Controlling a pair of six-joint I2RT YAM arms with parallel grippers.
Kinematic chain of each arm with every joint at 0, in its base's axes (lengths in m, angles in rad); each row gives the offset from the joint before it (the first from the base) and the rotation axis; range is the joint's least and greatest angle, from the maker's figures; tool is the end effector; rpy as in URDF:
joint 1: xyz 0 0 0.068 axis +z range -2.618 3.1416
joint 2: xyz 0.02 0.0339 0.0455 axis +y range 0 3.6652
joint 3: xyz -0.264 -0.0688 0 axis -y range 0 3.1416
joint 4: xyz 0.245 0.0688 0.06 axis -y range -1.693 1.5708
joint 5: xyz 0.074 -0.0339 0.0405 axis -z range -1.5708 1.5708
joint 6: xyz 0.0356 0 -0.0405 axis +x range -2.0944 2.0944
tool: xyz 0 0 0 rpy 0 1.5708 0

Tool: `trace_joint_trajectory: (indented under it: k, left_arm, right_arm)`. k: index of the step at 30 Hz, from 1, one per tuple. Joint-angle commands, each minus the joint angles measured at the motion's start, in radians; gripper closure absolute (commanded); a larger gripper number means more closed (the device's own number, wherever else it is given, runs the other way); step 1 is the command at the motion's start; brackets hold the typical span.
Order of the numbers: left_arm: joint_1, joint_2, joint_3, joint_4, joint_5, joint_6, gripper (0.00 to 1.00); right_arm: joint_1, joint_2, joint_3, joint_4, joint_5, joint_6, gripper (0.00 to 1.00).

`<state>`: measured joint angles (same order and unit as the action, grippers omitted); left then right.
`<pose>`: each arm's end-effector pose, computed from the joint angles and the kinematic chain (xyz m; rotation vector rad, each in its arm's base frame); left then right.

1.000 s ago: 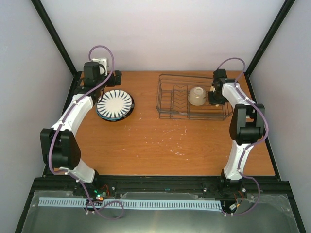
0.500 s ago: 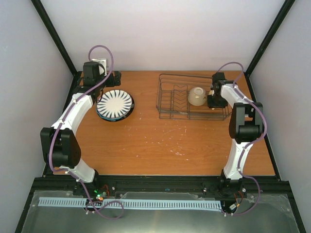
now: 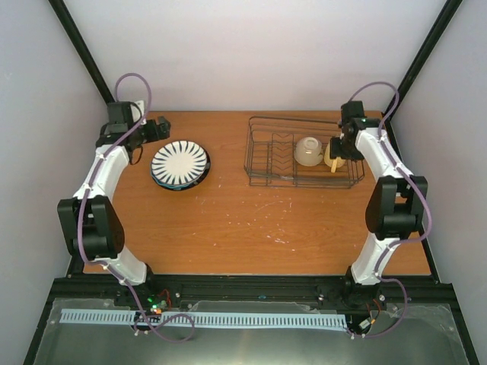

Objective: Load the mixed dishes into the dish rack

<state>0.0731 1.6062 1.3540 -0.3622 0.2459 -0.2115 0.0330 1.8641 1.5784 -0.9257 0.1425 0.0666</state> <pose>0.3699 0.0184 0.3117 -0.1710 2.1783 -0.3470 0.3867 0.0077 0.2525 0.0825 2.7699 -0.1725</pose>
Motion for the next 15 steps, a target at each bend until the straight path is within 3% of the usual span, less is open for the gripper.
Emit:
trace_joint_trajectory:
  k: [1,4,7,15]
  left_arm:
    - [0.086,0.049,0.054,-0.139,0.116,0.029,0.07]
    - [0.123,0.102,0.069,-0.239,0.120,0.088,0.37]
    - [0.137,0.170,0.096,-0.331,0.098,0.143,0.55]
    - [0.138,0.262,0.171,-0.437,0.070,0.202,0.59]
  right_arm:
    - [-0.005,-0.140,0.117,-0.005,-0.068,0.043,0.38]
    - [0.004,-0.180,0.163,0.024,-0.154,0.048,0.39]
    - [0.022,-0.168,0.227,0.011,-0.203,0.038,0.39]
    - [0.048,-0.152,0.239,0.018,-0.299,0.023,0.39]
